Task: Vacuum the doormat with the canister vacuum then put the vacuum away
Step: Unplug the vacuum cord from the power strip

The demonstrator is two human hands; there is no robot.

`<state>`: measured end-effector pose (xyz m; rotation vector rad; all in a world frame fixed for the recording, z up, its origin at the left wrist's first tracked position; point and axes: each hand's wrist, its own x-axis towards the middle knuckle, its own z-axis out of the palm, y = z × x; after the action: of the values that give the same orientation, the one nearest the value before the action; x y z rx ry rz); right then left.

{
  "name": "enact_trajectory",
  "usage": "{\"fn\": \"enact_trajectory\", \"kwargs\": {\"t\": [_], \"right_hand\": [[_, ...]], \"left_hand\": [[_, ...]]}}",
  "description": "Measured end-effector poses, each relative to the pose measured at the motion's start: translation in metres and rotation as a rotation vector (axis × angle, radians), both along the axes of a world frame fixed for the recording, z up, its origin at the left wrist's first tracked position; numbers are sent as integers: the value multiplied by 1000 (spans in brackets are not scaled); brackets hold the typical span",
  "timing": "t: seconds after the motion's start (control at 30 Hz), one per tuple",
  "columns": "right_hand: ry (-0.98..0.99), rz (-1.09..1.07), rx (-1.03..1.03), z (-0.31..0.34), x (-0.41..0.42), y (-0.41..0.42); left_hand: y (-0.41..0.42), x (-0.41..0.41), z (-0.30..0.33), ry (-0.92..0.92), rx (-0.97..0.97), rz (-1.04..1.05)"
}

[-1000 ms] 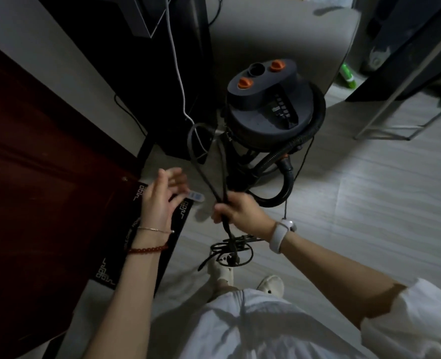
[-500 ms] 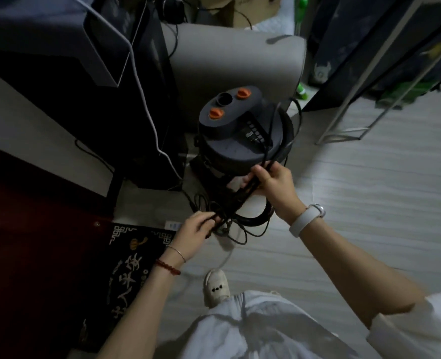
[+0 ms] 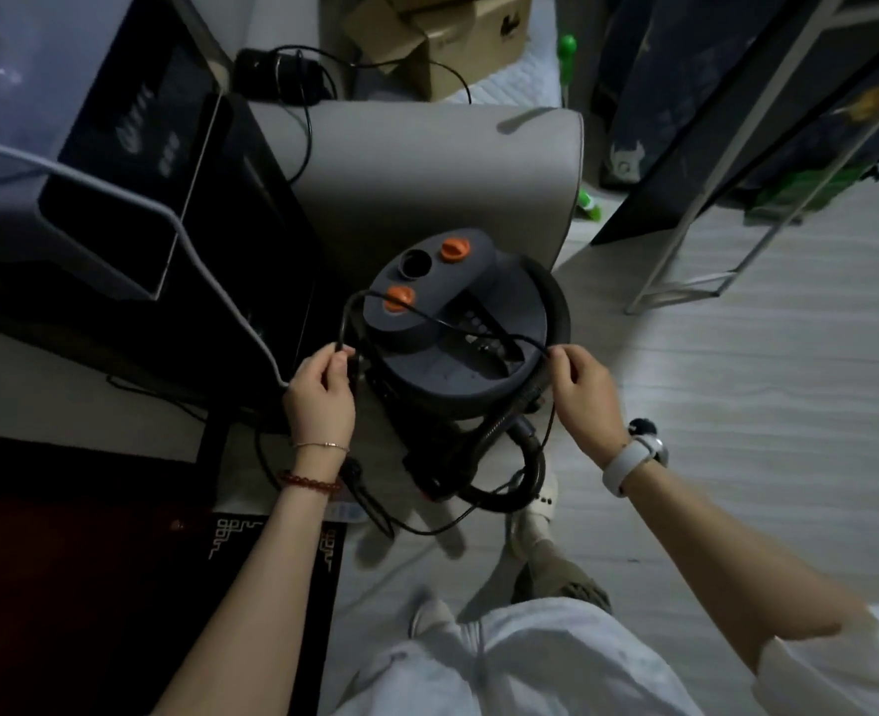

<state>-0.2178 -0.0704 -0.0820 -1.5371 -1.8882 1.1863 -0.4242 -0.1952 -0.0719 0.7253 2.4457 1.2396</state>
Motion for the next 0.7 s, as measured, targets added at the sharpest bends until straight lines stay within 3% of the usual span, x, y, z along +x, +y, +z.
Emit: {"fn": "enact_trajectory", "kwargs": {"t": [0.2, 0.33, 0.5, 0.7], "right_hand": [[71, -21, 26, -10, -11, 106], [-15, 8, -2, -28, -23, 179], [-29, -1, -48, -63, -25, 222], [9, -20, -134, -100, -26, 237]], "left_hand": [[117, -39, -13, 159, -40, 52], [214, -58, -34, 212, -95, 33], [293, -77, -80, 241, -297, -84], [326, -92, -133, 253, -616, -322]]}}
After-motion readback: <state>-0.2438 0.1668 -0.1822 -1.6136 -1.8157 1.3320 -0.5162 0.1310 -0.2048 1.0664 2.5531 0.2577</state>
